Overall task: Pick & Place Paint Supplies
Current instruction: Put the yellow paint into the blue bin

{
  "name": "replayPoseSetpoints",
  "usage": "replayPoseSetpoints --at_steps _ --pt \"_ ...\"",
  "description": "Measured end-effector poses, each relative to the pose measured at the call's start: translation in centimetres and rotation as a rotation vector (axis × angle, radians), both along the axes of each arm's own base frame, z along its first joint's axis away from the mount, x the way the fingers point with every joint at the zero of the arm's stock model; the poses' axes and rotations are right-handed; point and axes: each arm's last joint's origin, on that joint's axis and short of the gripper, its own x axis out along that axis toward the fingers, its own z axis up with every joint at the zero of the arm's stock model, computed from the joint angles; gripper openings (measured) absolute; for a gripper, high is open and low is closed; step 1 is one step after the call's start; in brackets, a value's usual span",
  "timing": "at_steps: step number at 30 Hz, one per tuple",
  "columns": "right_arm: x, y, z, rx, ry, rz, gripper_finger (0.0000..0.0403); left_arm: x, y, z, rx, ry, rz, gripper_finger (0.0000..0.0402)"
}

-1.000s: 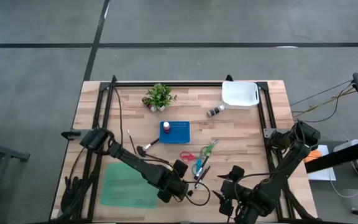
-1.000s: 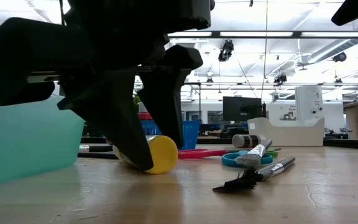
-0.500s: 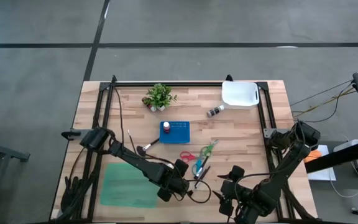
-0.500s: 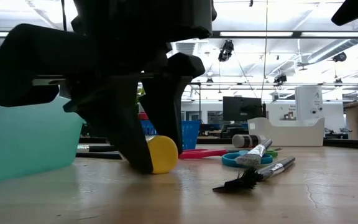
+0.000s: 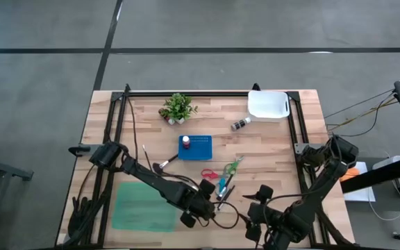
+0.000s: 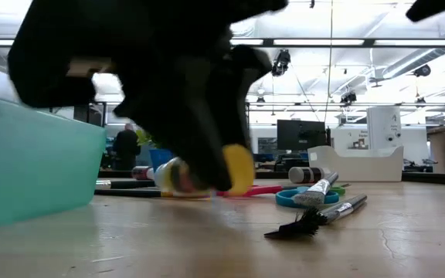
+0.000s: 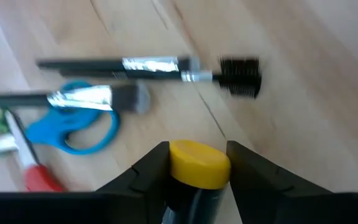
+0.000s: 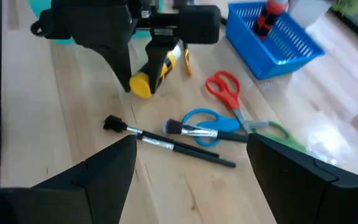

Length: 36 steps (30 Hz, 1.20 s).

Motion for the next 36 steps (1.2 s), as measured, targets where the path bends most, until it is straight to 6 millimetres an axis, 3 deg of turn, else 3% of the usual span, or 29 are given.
replayPoseSetpoints --at_steps 4,9,13,17,21,27,36 --pt "-0.7 0.7 0.2 -0.041 -0.043 0.035 0.0305 0.4 -0.2 2.4 -0.025 -0.09 -0.03 0.016" --pt "-2.2 1.8 0.5 -0.125 -0.153 0.068 0.0305 0.4 -0.4 6.9 -0.155 -0.261 -0.096 0.0162" --pt "-3.7 2.8 0.7 -0.233 -0.268 0.108 0.0305 -0.7 -0.7 11.1 -0.278 -0.469 -0.211 0.0152" --pt "-4.8 3.8 0.3 -0.374 -0.371 0.136 0.0305 -2.3 -0.9 13.7 -0.364 -0.699 -0.38 0.0136" --pt "-4.9 4.2 -0.1 -0.515 -0.459 0.128 0.0305 -3.8 -0.7 14.8 -0.44 -0.956 -0.542 0.014" --pt "-3.2 3.6 -0.2 -0.642 -0.397 0.12 0.0305 -5.6 0.0 14.6 -0.535 -1.273 -0.66 0.016" --pt "-0.1 3.0 0.3 -0.798 -0.278 0.098 0.0305 -6.7 0.4 15.1 -0.644 -1.436 -0.675 0.0162"
